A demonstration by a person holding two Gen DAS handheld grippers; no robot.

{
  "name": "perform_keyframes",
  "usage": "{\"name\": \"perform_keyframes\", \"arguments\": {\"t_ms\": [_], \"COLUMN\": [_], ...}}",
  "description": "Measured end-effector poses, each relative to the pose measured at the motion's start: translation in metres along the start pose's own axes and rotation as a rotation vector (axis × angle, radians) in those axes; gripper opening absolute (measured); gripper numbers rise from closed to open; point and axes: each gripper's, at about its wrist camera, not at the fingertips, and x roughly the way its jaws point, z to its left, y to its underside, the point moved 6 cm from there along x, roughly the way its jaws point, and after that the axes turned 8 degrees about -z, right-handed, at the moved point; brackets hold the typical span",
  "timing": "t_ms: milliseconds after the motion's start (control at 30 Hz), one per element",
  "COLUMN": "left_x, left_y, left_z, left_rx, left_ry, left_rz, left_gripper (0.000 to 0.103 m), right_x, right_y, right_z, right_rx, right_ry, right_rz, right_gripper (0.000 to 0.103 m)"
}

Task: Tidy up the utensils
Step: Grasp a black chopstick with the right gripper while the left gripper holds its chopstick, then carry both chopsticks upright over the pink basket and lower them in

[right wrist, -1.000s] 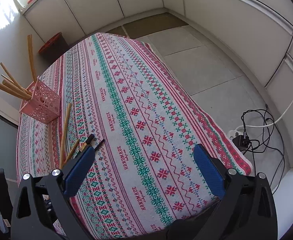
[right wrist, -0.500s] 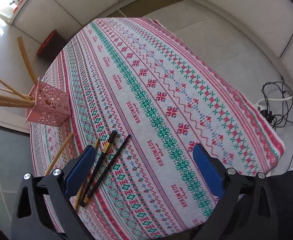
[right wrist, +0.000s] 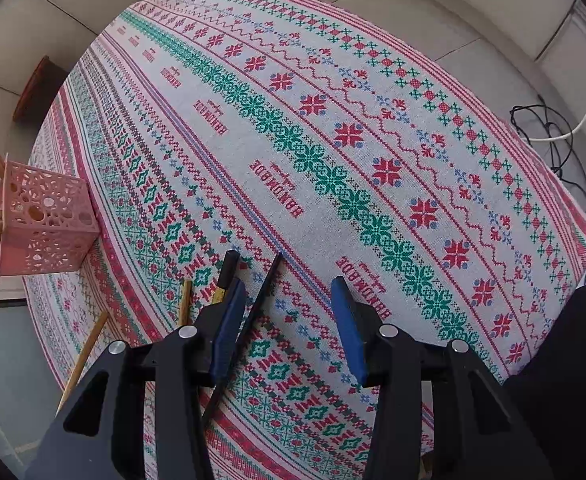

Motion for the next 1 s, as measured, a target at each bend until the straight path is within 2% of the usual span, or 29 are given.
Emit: {"name": "perform_keyframes", "arguments": {"t_ms": [100,167,267,333,467,800,1000], "left_x": [-0.002,-0.003,-0.001,-0.001,-0.008,-0.025,-0.039], "left_y": [-0.004,-0.007,-0.014,-0.019,-0.026,-0.039,-0.048], "left_z": [0.0,0.0,0.0,0.0,-0.006,-0.019,-0.027], "left_rx": [0.001,-0.004,-0.01,-0.012,0.002,0.026,0.041], "left_ry": [-0.004,-0.007,-0.012,-0.013,-0.013,-0.042,-0.047], "left_rz": [-0.012,-0.018,-0.023,-0.03,-0.051,-0.091,-0.119], "left_gripper": [0.004,0.004,0.004,0.004,0.004,0.004,0.003], "right_x": [0.004,0.006,0.01,0.008,-0.013,-0.12,-0.177], "right_y": [-0.003,-0.006,-0.011,-0.015,-0.019,-0.023,-0.025], "right_z": [0.004,0.01,0.013,0.006,-0.01,-0.019,-0.018], "right_rx": [0.019,0.03,0.065,0.088,0.063,-0.144,-0.191], "right_ry": [0.073,0.087,0.052,-0.001,-0.107,-0.321,-0.403], "right_rz": [-0.016,-0.026,-0.007,-0.004,-0.059,-0.274,-0.369], "right_gripper": [0.036,0.009,0.006,0.004,0.004,0.004,0.004]}}
